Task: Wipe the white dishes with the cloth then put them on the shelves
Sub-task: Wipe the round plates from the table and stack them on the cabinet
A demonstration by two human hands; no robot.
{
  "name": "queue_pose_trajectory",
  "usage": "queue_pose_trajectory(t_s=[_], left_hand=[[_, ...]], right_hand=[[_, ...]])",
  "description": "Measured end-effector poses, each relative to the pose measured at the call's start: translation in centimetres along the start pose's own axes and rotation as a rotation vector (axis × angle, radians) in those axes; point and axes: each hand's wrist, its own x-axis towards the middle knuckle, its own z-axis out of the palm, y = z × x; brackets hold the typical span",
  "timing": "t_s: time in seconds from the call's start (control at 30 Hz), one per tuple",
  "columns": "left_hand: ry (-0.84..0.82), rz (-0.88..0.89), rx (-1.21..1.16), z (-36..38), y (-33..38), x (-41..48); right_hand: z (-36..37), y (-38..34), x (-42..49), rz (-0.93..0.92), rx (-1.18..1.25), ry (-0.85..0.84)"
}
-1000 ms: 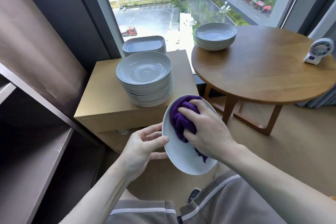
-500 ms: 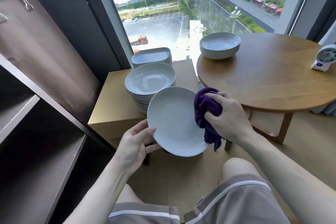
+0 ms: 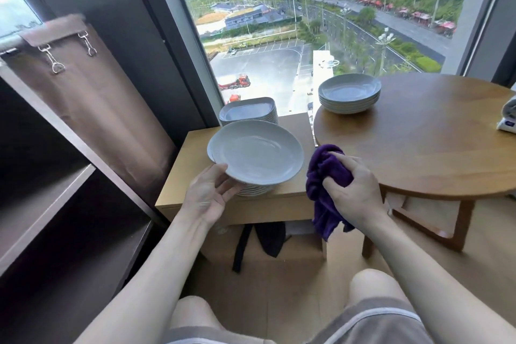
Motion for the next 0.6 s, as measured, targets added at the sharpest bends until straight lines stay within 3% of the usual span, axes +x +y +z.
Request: queue_pose_trajectory(t_s=[0.6], left_hand=[[0.243,0.044,-0.060,1.5,2.4,7.1]], right_hand=[[2.1,0.9,3.3,-0.057,0.017,-0.054]])
